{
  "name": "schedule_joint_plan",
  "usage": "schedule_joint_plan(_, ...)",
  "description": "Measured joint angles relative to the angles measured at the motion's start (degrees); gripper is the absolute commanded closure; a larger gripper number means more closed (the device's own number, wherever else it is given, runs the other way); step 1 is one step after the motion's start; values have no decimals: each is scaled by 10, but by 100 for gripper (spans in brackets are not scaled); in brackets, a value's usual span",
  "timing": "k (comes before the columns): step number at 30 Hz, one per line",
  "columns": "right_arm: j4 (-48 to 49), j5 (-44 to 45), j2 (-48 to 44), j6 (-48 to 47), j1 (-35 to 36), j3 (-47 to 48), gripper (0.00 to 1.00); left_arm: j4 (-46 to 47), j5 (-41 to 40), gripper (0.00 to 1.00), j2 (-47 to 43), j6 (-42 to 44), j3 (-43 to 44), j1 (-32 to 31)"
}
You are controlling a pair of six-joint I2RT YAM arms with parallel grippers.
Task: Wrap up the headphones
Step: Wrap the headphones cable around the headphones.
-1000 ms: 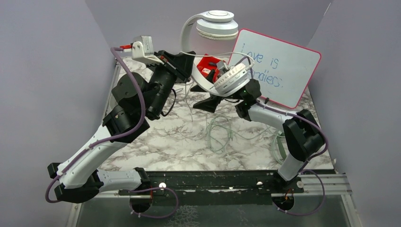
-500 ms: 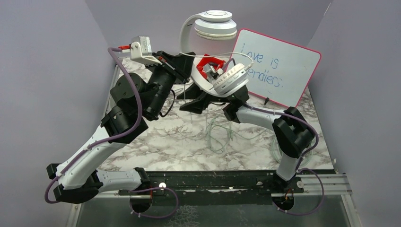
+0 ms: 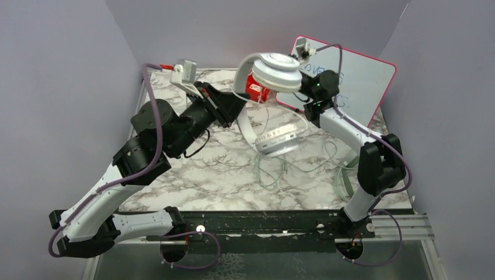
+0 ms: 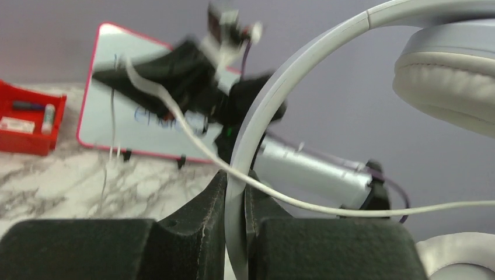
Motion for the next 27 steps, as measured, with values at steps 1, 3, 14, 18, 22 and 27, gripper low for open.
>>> schedule_joint_plan(1,-27,-6,1,-5,-26,37,100,-3,15,100,-2,-2,-16,0)
schedule_joint_plan(3,-71,-8,5,-21,-52,103,100,-21,42,100,-10,-5,-58,0)
schedule_joint_plan(14,-217,-9,22,-64,-108,283,100,-117,94,100,2,-11,-198,-1)
schedule_joint_plan(18,-242,-23,51,-62,-116,283,100,-118,97,100,-5,-9,-195,-1)
schedule_joint_plan(22,-274,-27,85,-61,-109,283,100,-112,123,100,9,1,-175,-1)
schedule_joint_plan(27,-305,-20,97,-62,-104,271,100,-97,141,100,13,10,-172,-1)
